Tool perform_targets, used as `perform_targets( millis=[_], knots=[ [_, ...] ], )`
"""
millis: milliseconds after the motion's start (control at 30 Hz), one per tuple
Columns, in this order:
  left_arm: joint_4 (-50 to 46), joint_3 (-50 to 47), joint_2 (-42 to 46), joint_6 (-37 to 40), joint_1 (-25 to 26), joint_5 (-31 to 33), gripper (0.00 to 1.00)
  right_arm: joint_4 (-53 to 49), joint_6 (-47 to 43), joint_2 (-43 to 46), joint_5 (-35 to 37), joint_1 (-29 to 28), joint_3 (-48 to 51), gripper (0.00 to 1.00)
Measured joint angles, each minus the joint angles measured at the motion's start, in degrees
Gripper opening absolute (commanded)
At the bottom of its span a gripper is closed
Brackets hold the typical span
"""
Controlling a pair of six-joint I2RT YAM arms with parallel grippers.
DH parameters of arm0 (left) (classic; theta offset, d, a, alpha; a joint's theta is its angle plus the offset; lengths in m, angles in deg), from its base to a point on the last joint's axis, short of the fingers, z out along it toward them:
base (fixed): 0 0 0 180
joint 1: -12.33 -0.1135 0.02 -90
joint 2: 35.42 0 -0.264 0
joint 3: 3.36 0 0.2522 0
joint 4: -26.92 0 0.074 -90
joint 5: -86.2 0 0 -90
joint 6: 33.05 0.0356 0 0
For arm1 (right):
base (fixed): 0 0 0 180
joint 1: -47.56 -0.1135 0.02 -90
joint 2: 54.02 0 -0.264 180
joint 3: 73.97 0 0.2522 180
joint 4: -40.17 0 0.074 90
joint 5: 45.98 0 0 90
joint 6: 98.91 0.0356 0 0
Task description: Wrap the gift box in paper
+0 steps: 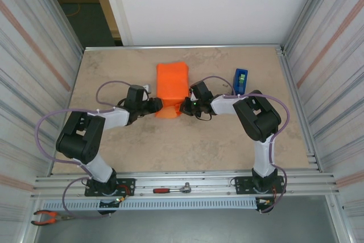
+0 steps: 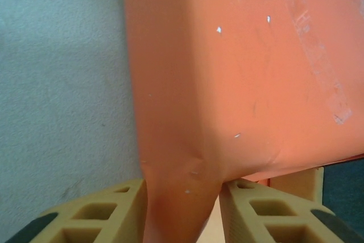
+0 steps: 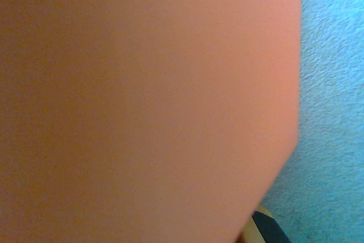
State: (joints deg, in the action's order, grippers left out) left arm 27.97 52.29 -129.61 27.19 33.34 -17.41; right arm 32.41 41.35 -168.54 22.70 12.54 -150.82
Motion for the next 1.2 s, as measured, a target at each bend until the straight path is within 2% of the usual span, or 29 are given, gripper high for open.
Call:
perform_targets(
  millis=[133,267,367,600,667,733,800,833,867,900,933,967,1033,1100,1133,1167,1200],
  knots=[
    [0.00,0.07,-0.04,0.79,1.29,1.09,0.53,0.00,0.00,0.00,-0.04,0.00,0.00,0.00],
    [-1.14,0.44,-0.04,1.51,2.40,2.71,0.54,0.02,0.00,0.00,-0.17,0.00,0.00,0.00],
    [-2.21,1.33,-0.42,1.60,3.17,4.57,0.48,0.02,0.00,0.00,-0.20,0.00,0.00,0.00],
    [-5.38,4.48,-3.02,3.13,6.62,12.92,0.22,0.42,0.02,0.00,-0.20,-0.11,0.22,0.00],
    [-6.10,5.14,-3.65,3.74,7.28,14.86,0.24,0.46,0.02,0.00,-0.20,-0.11,0.26,0.00],
    [-6.78,5.38,-3.87,4.37,8.11,16.44,0.33,0.48,0.02,0.00,-0.20,-0.11,0.26,0.00],
    [-7.78,5.62,-3.91,4.70,9.27,17.90,0.37,0.48,0.02,0.00,-0.17,-0.11,0.26,0.00],
    [-8.20,5.81,-4.00,4.68,9.90,18.47,0.34,0.48,0.02,0.00,-0.17,-0.13,0.26,0.00],
    [-8.66,6.10,-4.17,4.52,10.34,18.95,0.26,0.48,0.02,0.00,-0.17,-0.15,0.26,0.00],
    [-9.22,6.54,-4.52,4.44,10.73,19.54,0.15,0.48,0.04,0.00,-0.15,-0.15,0.26,0.00],
    [-9.73,6.91,-4.81,4.46,11.02,20.02,0.08,0.48,0.04,0.00,-0.15,-0.15,0.26,0.00],
    [-10.32,7.34,-5.20,4.57,11.28,20.76,0.06,0.48,0.02,0.00,-0.15,-0.15,0.26,0.00],
    [-10.84,7.76,-5.57,4.72,11.32,21.53,0.10,0.48,0.02,0.00,-0.15,-0.15,0.26,0.00],
    [-11.61,8.07,-5.57,5.01,11.61,21.92,0.34,0.50,0.02,0.00,-0.15,-0.15,0.26,0.00],
    [-11.91,8.22,-5.66,4.72,11.76,22.12,0.37,0.50,0.02,0.00,-0.15,-0.15,0.26,0.00],
    [-12.24,8.46,-5.81,4.59,12.02,22.25,0.37,0.50,0.02,0.00,-0.15,-0.15,0.26,0.00],
    [-12.63,8.76,-6.05,4.37,12.11,22.27,0.27,0.50,0.04,0.00,-0.15,-0.17,0.26,0.00]
  ],
)
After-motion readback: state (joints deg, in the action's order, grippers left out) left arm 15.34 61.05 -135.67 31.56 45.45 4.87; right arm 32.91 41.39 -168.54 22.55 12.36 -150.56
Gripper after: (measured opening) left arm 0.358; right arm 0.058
